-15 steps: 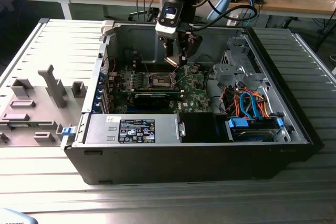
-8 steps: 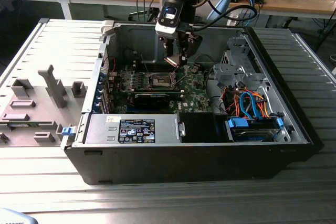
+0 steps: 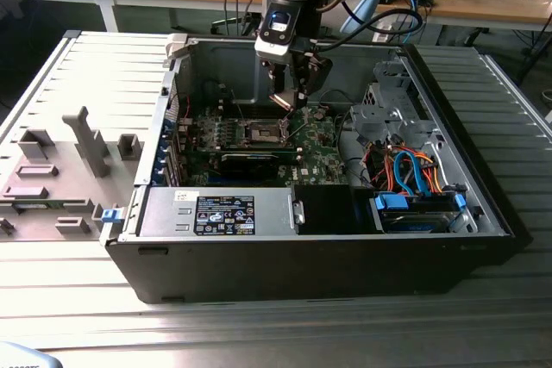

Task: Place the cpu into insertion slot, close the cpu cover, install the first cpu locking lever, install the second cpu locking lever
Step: 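Place the cpu into insertion slot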

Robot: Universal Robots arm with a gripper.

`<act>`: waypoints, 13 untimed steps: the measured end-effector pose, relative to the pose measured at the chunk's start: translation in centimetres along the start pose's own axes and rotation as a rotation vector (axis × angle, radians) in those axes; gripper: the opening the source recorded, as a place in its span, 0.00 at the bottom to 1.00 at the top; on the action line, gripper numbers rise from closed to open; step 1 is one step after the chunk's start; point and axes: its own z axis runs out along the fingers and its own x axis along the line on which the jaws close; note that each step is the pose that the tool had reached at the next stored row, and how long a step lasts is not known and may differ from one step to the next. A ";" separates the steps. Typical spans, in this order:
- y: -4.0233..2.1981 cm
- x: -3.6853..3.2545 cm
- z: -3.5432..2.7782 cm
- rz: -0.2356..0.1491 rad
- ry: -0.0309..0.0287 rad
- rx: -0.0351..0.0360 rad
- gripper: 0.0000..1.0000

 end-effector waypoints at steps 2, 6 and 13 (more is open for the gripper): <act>0.00 0.00 0.01 0.002 0.0000 0.0001 0.55; 0.00 0.00 0.03 0.006 -0.0001 0.0002 0.55; 0.00 0.00 0.06 0.010 -0.0002 0.0004 0.55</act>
